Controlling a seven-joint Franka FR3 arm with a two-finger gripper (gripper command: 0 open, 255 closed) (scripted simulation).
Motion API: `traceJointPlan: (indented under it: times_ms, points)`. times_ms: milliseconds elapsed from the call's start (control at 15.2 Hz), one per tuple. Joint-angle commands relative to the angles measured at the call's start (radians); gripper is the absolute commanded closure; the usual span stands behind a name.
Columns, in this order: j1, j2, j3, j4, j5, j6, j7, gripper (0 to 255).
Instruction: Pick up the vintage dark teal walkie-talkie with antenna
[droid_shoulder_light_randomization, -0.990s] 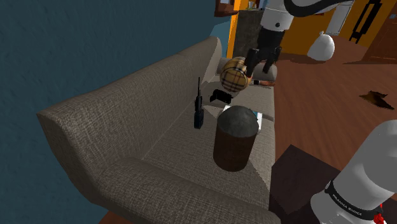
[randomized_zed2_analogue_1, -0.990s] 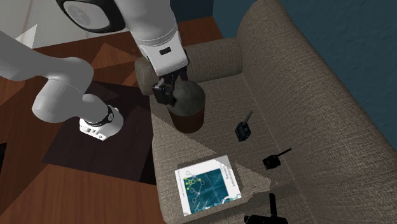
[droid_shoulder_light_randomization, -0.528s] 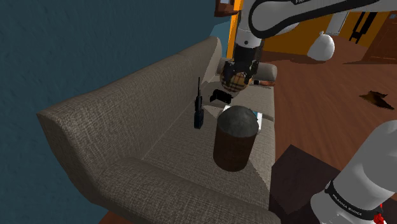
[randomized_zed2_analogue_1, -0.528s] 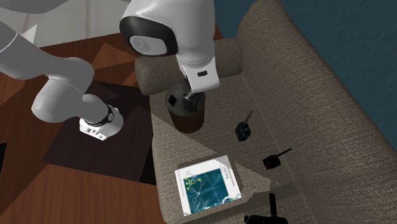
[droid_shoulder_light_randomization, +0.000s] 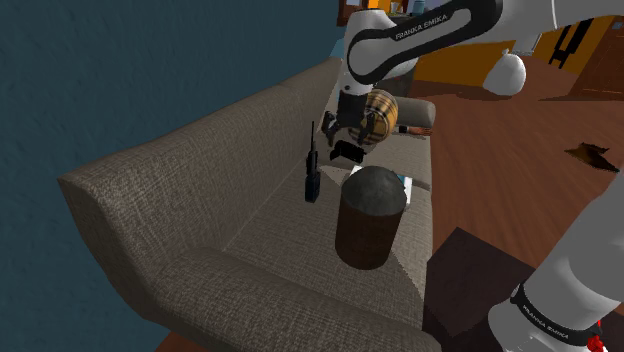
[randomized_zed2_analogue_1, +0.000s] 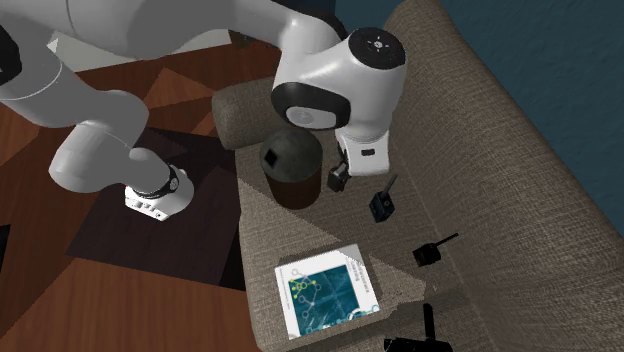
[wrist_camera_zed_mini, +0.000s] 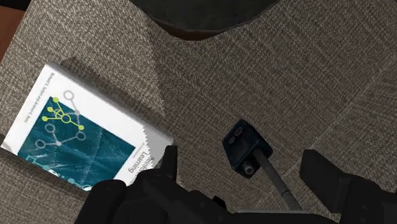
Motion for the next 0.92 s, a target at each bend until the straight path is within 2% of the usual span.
traceJointPlan:
  times_ms: [0, 396, 792, 858]
  points:
    - [0.003, 0.086, 0.001, 0.061, -0.002, 0.014, 0.051, 0]
    - [0.009, 0.326, -0.015, 0.260, 0.005, 0.028, 0.166, 0]
    - [0.014, 0.566, -0.037, 0.501, 0.026, 0.004, 0.259, 0]
    - [0.014, 0.572, -0.037, 0.496, 0.026, 0.014, 0.259, 0]
